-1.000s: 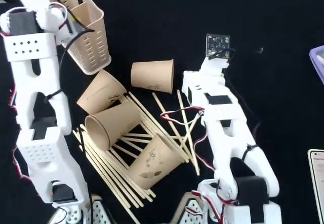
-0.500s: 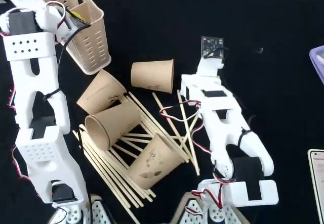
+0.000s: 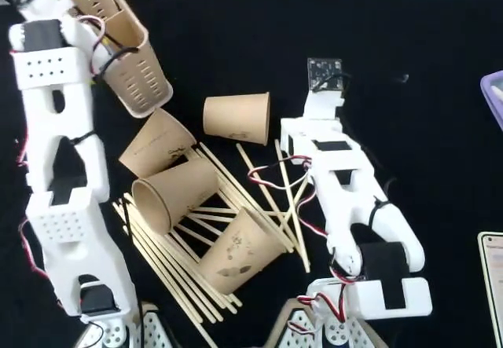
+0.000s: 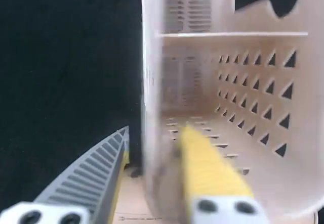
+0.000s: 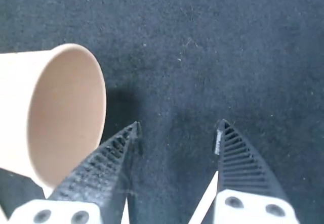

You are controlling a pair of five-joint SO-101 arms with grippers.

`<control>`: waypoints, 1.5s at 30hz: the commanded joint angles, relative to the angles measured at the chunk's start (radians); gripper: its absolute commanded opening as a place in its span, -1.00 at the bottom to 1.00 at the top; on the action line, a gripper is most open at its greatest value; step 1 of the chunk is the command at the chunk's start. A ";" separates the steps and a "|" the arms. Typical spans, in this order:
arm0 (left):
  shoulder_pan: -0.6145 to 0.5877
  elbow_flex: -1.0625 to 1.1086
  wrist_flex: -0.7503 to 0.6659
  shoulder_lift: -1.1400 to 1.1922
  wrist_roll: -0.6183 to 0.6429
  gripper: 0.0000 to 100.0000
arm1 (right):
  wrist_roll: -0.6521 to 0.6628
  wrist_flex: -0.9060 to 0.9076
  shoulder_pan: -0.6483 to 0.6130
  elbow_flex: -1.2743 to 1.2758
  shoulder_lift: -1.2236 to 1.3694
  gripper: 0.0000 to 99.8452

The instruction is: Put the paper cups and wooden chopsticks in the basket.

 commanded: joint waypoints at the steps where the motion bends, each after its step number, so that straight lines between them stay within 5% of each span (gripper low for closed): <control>1: 0.062 -0.079 -0.009 -0.009 -0.008 -0.92 | 0.009 -0.020 -0.011 -0.053 -0.004 -0.52; 11: 0.245 -0.289 -0.017 0.002 -0.522 -0.94 | 0.009 -0.018 -0.011 -0.053 -0.007 -0.52; 16: 0.263 -0.275 -0.023 0.025 -0.624 -0.93 | 0.009 -0.018 -0.009 -0.053 -0.007 -0.52; 24: 0.243 -0.286 -0.003 0.140 -0.611 -0.52 | 0.009 -0.018 -0.009 -0.051 -0.007 -0.52; 37: 0.219 -0.638 0.100 0.146 -0.371 -0.53 | 0.011 -0.021 -0.009 -0.051 -0.007 -0.52; 45: 0.208 -0.575 0.121 0.140 -0.249 -0.47 | 0.011 -0.018 -0.009 -0.051 -0.007 -0.52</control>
